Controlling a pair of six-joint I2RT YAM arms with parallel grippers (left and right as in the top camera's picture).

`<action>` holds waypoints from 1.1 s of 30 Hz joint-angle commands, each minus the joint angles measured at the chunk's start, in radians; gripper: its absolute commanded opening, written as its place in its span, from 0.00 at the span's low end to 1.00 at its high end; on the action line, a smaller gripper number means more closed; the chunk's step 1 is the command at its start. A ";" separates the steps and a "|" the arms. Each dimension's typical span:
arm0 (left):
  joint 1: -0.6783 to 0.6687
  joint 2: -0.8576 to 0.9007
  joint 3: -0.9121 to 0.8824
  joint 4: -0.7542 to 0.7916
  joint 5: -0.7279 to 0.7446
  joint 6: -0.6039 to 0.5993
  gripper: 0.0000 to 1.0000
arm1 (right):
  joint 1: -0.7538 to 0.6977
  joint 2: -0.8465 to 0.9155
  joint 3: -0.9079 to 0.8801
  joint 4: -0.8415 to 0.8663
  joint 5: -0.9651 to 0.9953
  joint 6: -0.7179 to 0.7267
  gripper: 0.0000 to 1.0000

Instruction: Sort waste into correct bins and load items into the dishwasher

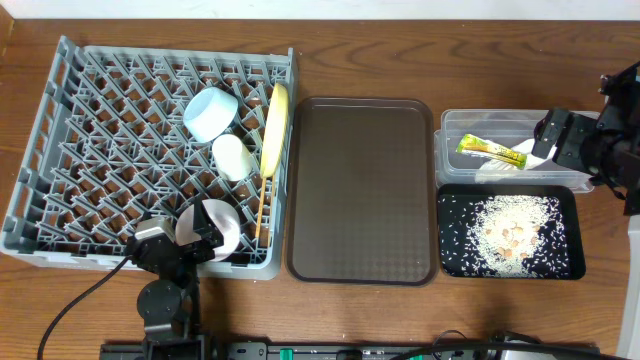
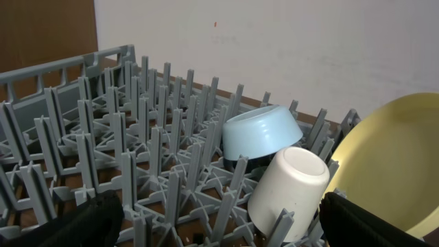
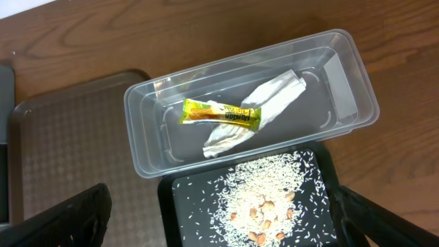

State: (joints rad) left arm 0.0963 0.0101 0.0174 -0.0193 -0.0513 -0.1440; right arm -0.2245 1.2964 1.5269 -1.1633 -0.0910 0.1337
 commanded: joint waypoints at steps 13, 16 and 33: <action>-0.002 -0.006 -0.013 -0.048 -0.013 0.020 0.94 | 0.003 0.011 0.008 -0.007 0.042 -0.016 0.99; -0.002 -0.006 -0.013 -0.048 -0.013 0.020 0.94 | 0.007 -0.017 0.007 -0.008 0.043 -0.019 0.99; -0.002 -0.006 -0.013 -0.048 -0.013 0.020 0.94 | 0.205 -0.813 -0.542 0.666 0.051 -0.281 0.99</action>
State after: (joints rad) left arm 0.0963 0.0101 0.0212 -0.0261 -0.0513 -0.1329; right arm -0.0349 0.5747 1.1339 -0.5411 -0.0288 -0.1097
